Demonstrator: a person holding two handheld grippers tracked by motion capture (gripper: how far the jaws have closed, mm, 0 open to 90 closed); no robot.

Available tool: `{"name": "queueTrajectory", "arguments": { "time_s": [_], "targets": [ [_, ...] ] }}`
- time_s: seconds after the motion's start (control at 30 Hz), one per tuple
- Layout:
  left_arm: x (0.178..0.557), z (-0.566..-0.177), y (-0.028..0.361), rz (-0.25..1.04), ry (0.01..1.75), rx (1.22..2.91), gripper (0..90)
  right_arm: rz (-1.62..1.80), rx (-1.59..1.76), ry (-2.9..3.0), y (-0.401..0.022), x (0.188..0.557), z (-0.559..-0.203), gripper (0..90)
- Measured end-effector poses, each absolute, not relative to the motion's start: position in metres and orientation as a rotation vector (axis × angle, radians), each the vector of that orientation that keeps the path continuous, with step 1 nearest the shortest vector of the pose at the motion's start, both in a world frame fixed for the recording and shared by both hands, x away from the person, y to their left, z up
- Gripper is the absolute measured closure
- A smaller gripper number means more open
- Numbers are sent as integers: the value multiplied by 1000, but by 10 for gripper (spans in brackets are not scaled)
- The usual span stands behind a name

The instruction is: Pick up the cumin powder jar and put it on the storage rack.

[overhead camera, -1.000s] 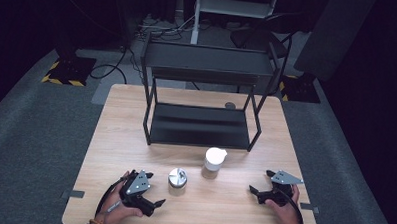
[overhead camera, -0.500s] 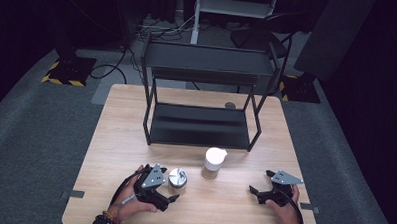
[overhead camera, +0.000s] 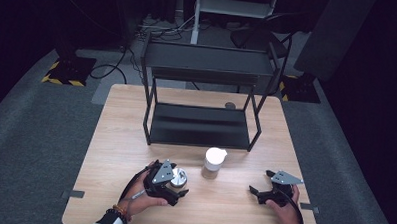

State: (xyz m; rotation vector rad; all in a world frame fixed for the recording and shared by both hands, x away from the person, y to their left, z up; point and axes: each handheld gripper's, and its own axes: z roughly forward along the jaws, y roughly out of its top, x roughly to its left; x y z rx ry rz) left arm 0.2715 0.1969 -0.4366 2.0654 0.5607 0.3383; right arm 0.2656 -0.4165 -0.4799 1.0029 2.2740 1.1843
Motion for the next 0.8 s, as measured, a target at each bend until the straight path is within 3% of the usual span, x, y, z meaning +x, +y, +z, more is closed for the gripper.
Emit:
{"name": "queueTrajectory", "arguments": {
  "time_s": [0.4, 0.8],
  "targets": [
    [281, -439, 200, 294, 545, 2051, 306, 1190, 988, 2285, -418, 266, -480, 0],
    [280, -437, 197, 303, 579, 2049, 311, 1192, 981, 2289, -418, 267, -480, 0]
  ]
}}
